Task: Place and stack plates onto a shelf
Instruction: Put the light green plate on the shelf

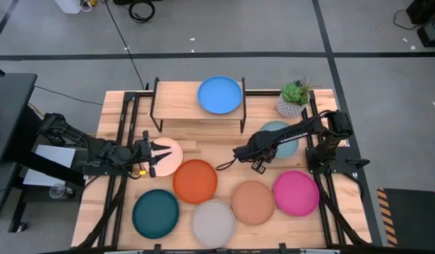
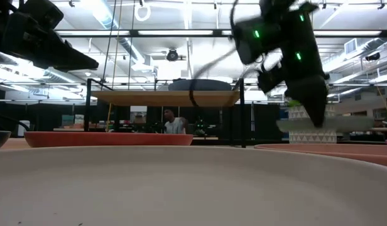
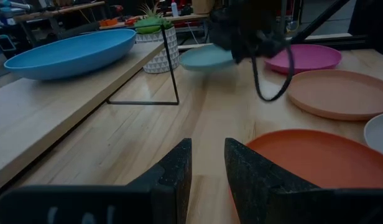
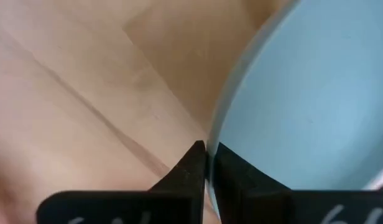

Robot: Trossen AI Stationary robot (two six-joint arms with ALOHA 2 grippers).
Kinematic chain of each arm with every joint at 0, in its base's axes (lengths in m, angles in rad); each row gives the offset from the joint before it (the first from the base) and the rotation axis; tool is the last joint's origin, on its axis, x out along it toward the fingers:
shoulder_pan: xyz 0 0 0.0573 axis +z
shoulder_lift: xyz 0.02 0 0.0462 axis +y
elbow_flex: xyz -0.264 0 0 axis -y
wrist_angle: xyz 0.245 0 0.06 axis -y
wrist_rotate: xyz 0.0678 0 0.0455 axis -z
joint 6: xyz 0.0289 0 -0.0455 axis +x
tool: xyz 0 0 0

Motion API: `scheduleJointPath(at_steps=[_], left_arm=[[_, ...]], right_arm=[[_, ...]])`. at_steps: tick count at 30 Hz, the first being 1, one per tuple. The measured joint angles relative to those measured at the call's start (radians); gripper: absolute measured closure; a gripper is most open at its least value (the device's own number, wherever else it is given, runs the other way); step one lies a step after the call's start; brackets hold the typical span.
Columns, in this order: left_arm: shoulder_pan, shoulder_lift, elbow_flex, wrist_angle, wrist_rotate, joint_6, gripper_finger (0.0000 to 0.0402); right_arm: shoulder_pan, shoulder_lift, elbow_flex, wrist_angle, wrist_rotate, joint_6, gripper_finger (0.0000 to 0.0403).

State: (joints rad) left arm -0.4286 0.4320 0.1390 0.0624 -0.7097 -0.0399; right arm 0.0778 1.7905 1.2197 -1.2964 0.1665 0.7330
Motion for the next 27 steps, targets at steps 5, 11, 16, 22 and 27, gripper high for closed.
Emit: scheduleJointPath(at_steps=[5, 11, 16, 22, 27], left_arm=[[0.000, 0.000, 0.000, -0.004, 0.000, 0.000, 0.0299], [0.000, 0.000, 0.000, -0.002, 0.000, -0.003, 0.0299], [0.000, 0.000, 0.000, -0.005, 0.026, -0.057, 0.0299], [0.000, 0.000, 0.000, -0.009, 0.118, -0.130, 0.0299], [0.000, 0.000, 0.000, -0.008, 0.163, -0.191, 0.0299]], right_arm=[[0.039, 0.000, 0.213, -0.231, 0.126, 0.005, 0.0388], [0.070, -0.011, 0.480, -0.274, 0.335, -0.095, 0.0379], [0.026, -0.011, 0.611, -0.199, 0.413, -0.367, 0.0378], [-0.051, -0.010, 0.629, 0.177, 0.283, -0.912, 0.0381], [-0.120, -0.010, 0.630, 0.416, 0.184, -1.224, 0.0381]])
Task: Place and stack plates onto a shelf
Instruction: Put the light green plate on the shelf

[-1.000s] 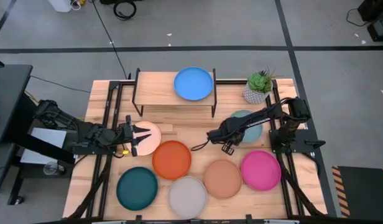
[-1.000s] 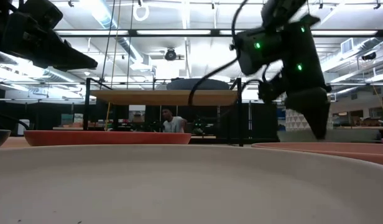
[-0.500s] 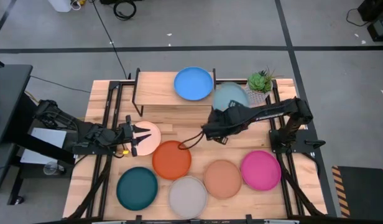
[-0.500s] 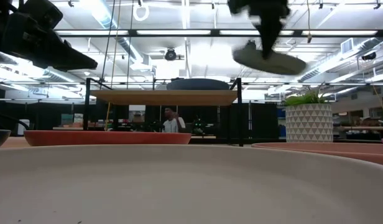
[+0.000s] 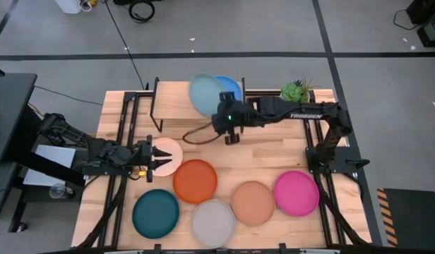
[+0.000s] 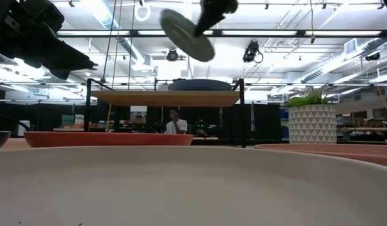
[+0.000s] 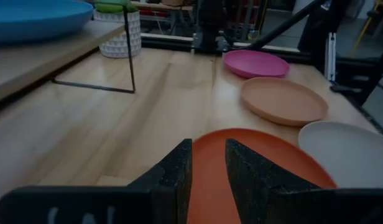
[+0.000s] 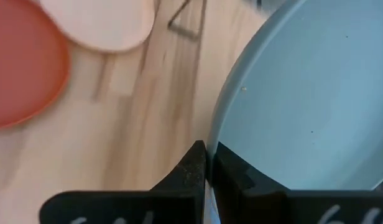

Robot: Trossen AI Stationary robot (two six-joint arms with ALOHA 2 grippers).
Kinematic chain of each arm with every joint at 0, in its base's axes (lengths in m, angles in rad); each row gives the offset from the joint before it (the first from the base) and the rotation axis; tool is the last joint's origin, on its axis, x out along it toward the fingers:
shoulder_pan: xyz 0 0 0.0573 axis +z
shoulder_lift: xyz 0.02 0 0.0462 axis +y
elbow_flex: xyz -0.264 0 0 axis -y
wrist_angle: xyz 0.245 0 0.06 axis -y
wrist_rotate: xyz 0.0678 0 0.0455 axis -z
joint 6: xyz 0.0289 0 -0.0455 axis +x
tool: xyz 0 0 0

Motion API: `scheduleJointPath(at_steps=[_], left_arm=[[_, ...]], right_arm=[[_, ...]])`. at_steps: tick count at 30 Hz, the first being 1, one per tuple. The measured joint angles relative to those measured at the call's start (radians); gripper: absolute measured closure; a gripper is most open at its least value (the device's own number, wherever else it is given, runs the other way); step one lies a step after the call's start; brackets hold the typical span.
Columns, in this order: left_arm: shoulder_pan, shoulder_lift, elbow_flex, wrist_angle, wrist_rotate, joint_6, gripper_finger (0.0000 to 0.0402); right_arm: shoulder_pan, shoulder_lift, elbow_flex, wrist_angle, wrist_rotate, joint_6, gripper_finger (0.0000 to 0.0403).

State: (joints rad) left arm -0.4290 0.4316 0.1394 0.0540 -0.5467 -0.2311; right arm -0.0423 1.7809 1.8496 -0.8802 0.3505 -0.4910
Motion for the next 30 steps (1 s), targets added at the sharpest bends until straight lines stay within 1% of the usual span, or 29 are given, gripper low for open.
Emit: scheduleJointPath(at_steps=[5, 8, 10, 18, 20, 22, 26, 30], left_arm=[[0.000, 0.000, 0.003, -0.001, 0.000, -0.052, 0.0299], [0.000, 0.000, 0.031, -0.005, 0.000, -0.055, 0.0299], [0.000, 0.000, 0.061, -0.044, 0.000, -0.050, 0.0299], [0.000, 0.000, 0.207, -0.293, -0.031, -0.051, 0.0299], [0.000, 0.000, 0.242, -0.345, -0.037, -0.040, 0.0299], [0.000, 0.000, 0.277, -0.382, -0.059, -0.006, 0.0299], [0.000, 0.012, 0.341, -0.460, -0.086, 0.133, 0.0299], [0.000, 0.073, 0.420, -0.486, -0.166, 0.238, 0.0298]], right_arm=[[-0.046, 0.025, 0.002, 0.192, -0.141, -0.183, 0.0382], [-0.056, 0.071, 0.002, 0.274, -0.161, -0.278, 0.0382], [-0.060, 0.101, 0.002, 0.306, -0.161, -0.324, 0.0382], [-0.089, 0.225, 0.086, 0.313, -0.171, -0.351, 0.0380], [-0.096, 0.253, 0.102, 0.323, -0.194, -0.354, 0.0379], [-0.102, 0.278, 0.115, 0.318, -0.210, -0.359, 0.0379], [-0.099, 0.280, 0.119, 0.288, -0.175, -0.391, 0.0378], [-0.085, 0.245, 0.121, 0.257, -0.184, -0.403, 0.0377]])
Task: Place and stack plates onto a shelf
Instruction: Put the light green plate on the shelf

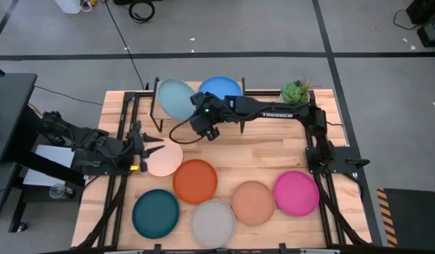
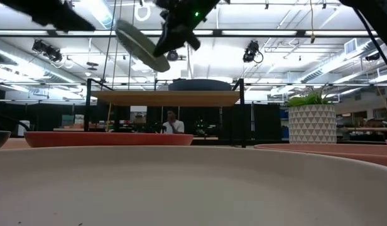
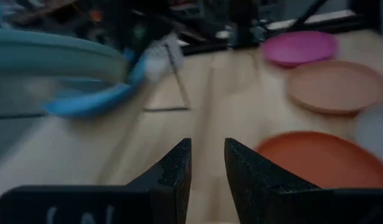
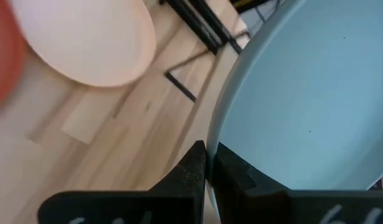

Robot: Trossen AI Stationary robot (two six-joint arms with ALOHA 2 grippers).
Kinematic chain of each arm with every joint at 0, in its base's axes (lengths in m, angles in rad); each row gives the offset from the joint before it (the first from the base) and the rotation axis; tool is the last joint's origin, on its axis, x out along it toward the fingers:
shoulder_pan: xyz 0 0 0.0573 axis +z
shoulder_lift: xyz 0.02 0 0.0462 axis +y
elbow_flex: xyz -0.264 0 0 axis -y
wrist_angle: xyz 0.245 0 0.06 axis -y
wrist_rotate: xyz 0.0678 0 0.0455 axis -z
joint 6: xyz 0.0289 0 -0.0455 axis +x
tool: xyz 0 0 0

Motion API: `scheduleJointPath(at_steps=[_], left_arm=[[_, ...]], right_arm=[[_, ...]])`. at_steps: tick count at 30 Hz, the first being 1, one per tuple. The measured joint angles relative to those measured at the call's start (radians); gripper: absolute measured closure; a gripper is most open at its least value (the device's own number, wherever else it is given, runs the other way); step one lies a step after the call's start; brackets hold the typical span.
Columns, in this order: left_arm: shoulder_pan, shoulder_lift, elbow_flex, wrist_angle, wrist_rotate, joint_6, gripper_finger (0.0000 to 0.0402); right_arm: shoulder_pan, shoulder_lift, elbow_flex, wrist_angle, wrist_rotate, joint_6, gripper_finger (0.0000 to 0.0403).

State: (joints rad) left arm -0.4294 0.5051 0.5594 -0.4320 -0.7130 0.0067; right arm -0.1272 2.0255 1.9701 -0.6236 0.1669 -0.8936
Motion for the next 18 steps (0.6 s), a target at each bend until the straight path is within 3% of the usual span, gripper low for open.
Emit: scheduleJointPath(at_steps=[5, 11, 18], left_arm=[[0.000, 0.159, 0.103, -0.016, -0.162, 0.187, 0.0293], [0.001, 0.368, 0.177, 0.011, -0.522, 0.615, 0.0237], [0.068, 0.505, 0.197, 0.197, -0.566, 0.960, 0.0157]], right_arm=[[0.002, -0.017, 0.008, -0.119, 0.032, 0.004, 0.0378], [0.010, -0.032, 0.028, -0.244, 0.053, 0.062, 0.0378], [0.033, -0.034, 0.027, -0.294, 0.056, 0.068, 0.0378]])
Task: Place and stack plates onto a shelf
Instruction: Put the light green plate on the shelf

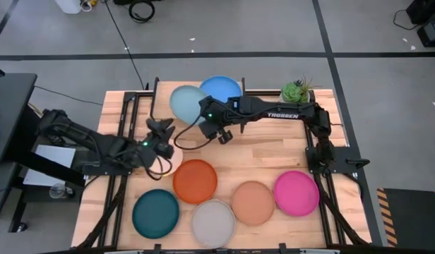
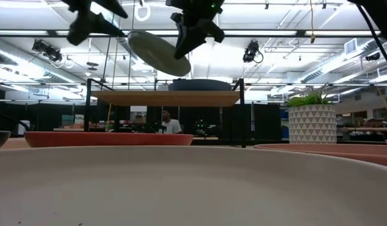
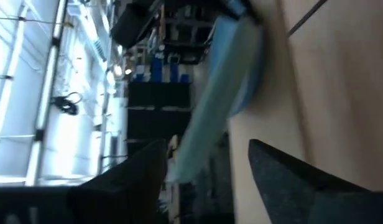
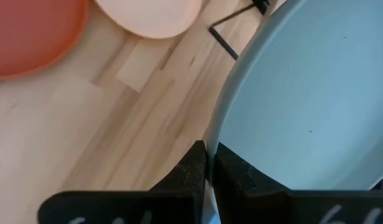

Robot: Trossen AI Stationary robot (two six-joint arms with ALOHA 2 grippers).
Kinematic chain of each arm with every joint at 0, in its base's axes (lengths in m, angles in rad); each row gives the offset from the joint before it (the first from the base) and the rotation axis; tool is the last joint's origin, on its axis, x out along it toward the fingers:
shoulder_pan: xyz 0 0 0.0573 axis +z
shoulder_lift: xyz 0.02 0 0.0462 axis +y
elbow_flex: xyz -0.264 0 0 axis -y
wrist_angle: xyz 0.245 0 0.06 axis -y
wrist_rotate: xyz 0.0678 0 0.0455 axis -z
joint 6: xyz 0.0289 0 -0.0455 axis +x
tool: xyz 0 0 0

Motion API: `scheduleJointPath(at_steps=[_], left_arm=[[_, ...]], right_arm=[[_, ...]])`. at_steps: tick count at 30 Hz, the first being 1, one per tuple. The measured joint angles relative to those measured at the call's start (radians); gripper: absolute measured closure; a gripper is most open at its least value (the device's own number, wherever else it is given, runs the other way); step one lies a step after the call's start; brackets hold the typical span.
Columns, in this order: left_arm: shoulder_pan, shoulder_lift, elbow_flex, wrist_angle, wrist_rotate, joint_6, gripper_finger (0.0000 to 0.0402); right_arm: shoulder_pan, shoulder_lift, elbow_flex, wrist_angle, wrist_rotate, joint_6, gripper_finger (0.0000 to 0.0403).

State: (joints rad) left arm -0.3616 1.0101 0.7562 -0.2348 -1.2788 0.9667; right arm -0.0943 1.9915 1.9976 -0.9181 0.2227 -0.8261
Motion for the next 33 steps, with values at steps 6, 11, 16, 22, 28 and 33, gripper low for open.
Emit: scheduleJointPath(at_steps=[6, 11, 16, 22, 28, 33], left_arm=[[0.073, 0.011, 0.000, 0.043, 0.050, 0.158, 0.0139], [0.094, 0.011, 0.000, 0.043, 0.091, 0.250, 0.0159], [0.097, 0.011, 0.000, 0.042, 0.125, 0.309, 0.0210], [0.097, 0.011, -0.001, 0.036, 0.127, 0.361, 0.0277], [0.097, 0.012, -0.003, 0.025, 0.126, 0.353, 0.0297], [0.097, 0.012, -0.003, 0.026, 0.125, 0.328, 0.0292]], right_arm=[[0.026, 0.000, 0.000, -0.019, -0.003, 0.011, 0.0378], [0.044, 0.000, 0.000, -0.029, -0.005, 0.011, 0.0378], [0.053, 0.000, 0.000, -0.037, 0.003, 0.012, 0.0378], [0.065, 0.000, 0.000, -0.040, 0.006, 0.015, 0.0375], [0.082, -0.002, 0.000, -0.038, 0.027, 0.039, 0.0367], [0.094, -0.009, -0.001, -0.036, 0.055, 0.064, 0.0325]])
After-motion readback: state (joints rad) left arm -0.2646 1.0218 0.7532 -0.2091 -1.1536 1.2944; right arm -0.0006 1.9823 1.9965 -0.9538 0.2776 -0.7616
